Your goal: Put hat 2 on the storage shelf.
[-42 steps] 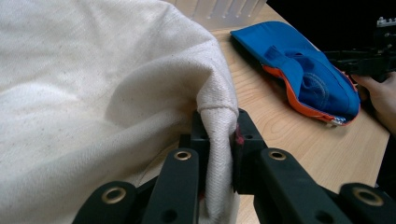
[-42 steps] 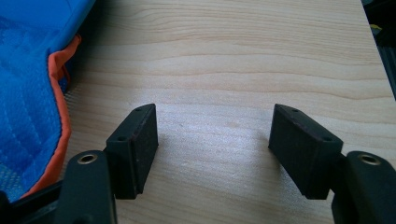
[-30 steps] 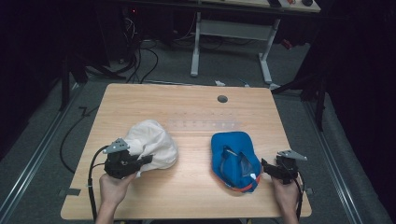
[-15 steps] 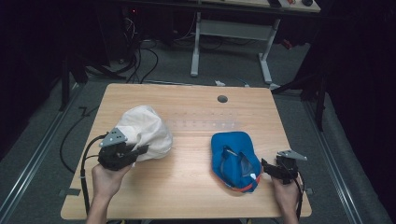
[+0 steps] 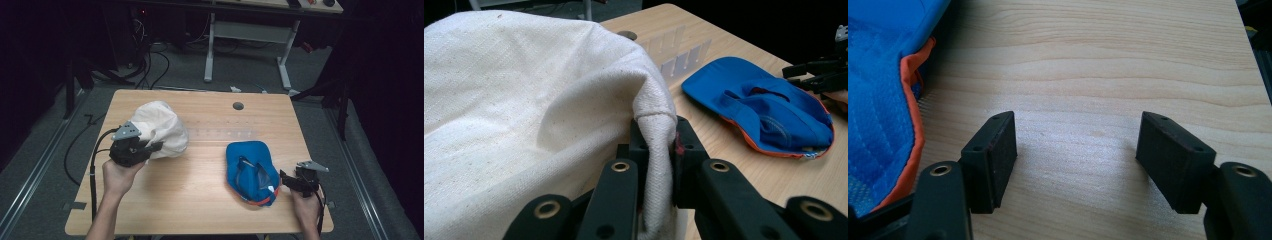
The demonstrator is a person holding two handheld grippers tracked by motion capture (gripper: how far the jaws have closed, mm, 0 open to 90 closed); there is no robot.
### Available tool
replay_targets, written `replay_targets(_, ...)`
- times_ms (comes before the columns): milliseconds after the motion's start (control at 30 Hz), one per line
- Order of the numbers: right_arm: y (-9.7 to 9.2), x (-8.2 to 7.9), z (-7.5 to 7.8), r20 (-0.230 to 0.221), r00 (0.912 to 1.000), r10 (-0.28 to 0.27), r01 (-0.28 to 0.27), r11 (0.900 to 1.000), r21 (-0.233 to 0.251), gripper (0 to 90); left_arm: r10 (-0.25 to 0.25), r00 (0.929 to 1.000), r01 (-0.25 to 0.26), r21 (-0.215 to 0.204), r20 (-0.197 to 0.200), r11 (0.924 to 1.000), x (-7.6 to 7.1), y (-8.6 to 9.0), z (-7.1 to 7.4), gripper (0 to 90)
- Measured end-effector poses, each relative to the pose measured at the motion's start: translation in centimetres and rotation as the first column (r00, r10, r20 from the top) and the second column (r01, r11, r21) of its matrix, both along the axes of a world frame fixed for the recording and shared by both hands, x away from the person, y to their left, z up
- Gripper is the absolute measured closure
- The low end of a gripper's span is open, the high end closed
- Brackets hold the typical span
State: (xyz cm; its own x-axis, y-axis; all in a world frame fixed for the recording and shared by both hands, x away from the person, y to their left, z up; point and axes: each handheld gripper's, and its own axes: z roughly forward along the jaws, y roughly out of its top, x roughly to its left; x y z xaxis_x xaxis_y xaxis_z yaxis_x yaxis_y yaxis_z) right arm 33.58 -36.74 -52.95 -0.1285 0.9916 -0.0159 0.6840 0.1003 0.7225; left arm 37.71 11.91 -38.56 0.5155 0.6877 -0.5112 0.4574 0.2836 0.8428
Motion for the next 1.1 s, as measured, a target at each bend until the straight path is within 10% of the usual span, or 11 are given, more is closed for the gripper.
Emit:
replay_targets(633, 0.0, 0.0, 0.0, 0.0, 1.0, 0.001, -0.001, 1.0, 0.003, 32.4, -0.014, 0.9996, 0.013, 0.053, 0.024, 0.9985, 4.5, -1.8, 1.7, 82.8)
replay_targets(1100, 0.0, 0.0, 0.0, 0.0, 1.0, 0.002, -0.002, 1.0, 0.001, 32.4, -0.002, 0.9989, -0.006, 0.175, 0.046, 0.9845, 7.0, -3.3, 1.3, 82.8)
